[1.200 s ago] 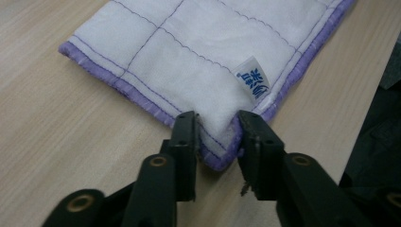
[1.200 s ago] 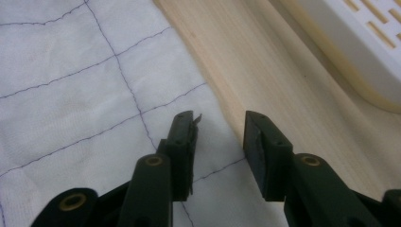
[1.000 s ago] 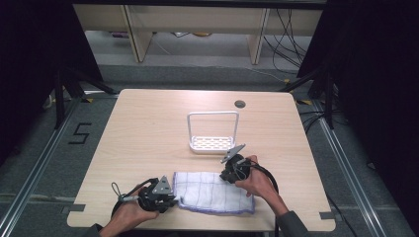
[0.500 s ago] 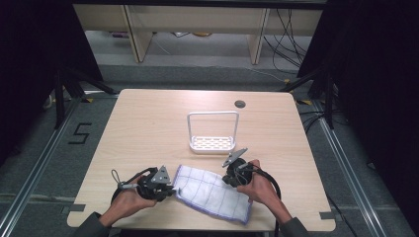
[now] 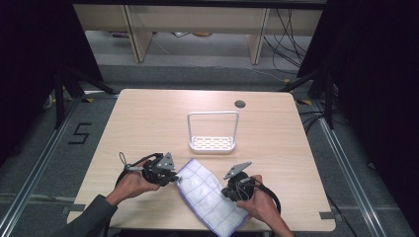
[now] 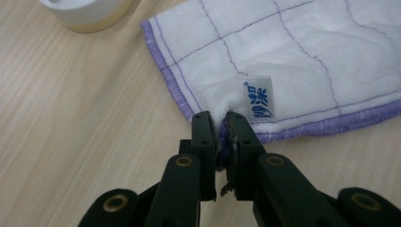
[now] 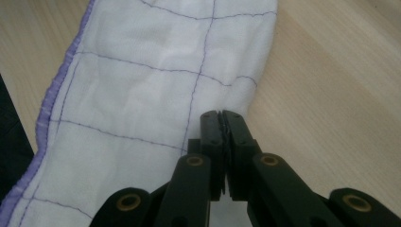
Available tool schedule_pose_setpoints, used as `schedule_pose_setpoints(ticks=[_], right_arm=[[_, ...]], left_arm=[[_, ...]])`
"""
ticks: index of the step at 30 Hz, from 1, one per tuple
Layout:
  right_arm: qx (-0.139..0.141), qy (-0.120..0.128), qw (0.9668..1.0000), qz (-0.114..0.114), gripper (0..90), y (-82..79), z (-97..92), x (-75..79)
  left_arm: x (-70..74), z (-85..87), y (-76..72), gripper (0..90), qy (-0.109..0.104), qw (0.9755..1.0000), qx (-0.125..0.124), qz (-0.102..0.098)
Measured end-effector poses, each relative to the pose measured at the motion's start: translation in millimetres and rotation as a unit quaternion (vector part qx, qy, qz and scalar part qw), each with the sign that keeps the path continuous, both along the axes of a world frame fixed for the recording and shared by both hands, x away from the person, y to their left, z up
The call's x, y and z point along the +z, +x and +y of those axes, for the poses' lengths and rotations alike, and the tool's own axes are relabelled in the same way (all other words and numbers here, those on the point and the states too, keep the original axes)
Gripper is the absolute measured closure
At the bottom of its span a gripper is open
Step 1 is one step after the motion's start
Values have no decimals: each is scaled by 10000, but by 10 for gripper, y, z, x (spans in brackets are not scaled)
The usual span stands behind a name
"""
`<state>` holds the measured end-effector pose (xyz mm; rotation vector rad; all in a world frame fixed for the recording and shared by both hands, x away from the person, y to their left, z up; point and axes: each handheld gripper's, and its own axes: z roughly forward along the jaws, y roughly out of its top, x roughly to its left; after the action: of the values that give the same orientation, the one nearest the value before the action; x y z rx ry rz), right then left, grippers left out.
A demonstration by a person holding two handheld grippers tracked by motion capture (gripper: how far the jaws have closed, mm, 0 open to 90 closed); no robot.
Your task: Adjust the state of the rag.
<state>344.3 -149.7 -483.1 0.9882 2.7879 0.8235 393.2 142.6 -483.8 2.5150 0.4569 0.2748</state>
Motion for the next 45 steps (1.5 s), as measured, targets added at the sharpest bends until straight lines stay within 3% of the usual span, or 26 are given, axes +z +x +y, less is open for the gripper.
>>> schedule_pose_setpoints(ticks=[7, 10, 12, 14, 15, 16, 19, 20, 21, 22, 23, 24, 25, 29, 30, 31, 33, 34, 35, 36, 38, 39, 41, 42, 43, 45], right_arm=[[-49, 30, 10000, 56, 872, 2, 1, -24], [-28, 66, 9999, 86, 823, 29, -3, -29], [-82, 82, 9999, -6, 770, 57, -7, -8], [-172, 122, 9997, -79, 727, 108, -2, 31], [-135, 147, 9995, -235, 707, 151, 0, 42], [-163, 177, 9995, -197, 693, 187, 8, 65], [-286, 259, 9989, -252, 673, 315, 81, 129], [-76, 251, 9987, -442, 662, 384, 100, 132], [-227, 263, 9989, -321, 653, 417, 149, 166], [-130, 251, 9986, -451, 652, 474, 175, 166], [-112, 285, 9988, -373, 643, 524, 208, 178], [-145, 252, 9988, -396, 631, 562, 239, 178], [-170, 319, 9986, -383, 622, 599, 276, 169], [-144, 305, 9987, -374, 608, 729, 363, 140], [-90, 236, 9992, -307, 605, 755, 382, 142], [2, 223, 9985, -507, 602, 789, 396, 108], [53, 216, 9988, -444, 594, 814, 427, 98], [7, 204, 9988, -441, 593, 824, 448, 91], [-27, 206, 9990, -386, 592, 835, 469, 94], [8, 193, 9991, -382, 590, 852, 485, 90], [94, 213, 9987, -450, 590, 905, 520, 84], [100, 210, 9987, -454, 590, 927, 538, 85], [98, 150, 9991, -395, 587, 962, 582, 84], [39, 152, 9992, -363, 585, 969, 610, 76], [50, 122, 9993, -358, 583, 985, 631, 73], [118, 99, 9993, -351, 582, 1017, 672, 59]], left_arm=[[-36, 10, 78, 805, -116, 9999, 62, 22], [-15, 70, 78, 660, -250, 9992, 208, 227], [37, 145, 63, 557, -401, 9973, 462, 410], [88, 232, 37, 517, -607, 9951, 615, 478], [91, 243, 1, 497, -891, 9903, 919, 545], [114, 284, -5, 476, -859, 9896, 994, 585], [116, 325, -34, 438, -1078, 9807, 1447, 752], [107, 333, -34, 428, -1078, 9793, 1508, 816], [95, 332, -37, 407, -1101, 9773, 1597, 854], [83, 331, -42, 404, -1104, 9758, 1658, 899], [72, 321, -46, 401, -1125, 9741, 1716, 955], [67, 324, -40, 388, -1081, 9746, 1695, 987], [53, 305, -43, 381, -1170, 9712, 1805, 1026], [33, 278, -21, 339, -1099, 9697, 1812, 1214], [22, 256, -26, 330, -1211, 9655, 1930, 1258], [25, 263, -17, 321, -1146, 9669, 1870, 1308], [21, 254, -12, 309, -1127, 9662, 1900, 1326], [9, 222, -24, 304, -1335, 9598, 2055, 1368], [23, 249, -7, 301, -1175, 9642, 1937, 1376], [27, 250, -3, 298, -1174, 9633, 1969, 1395], [25, 226, -6, 293, -1296, 9581, 2129, 1413], [30, 244, 13, 293, -1173, 9622, 2029, 1385], [22, 238, 26, 293, -1188, 9616, 2045, 1390], [21, 239, 35, 293, -1129, 9628, 2010, 1412], [11, 205, 26, 295, -1218, 9588, 2144, 1408], [-3, 200, 43, 300, -1154, 9612, 2070, 1411]])
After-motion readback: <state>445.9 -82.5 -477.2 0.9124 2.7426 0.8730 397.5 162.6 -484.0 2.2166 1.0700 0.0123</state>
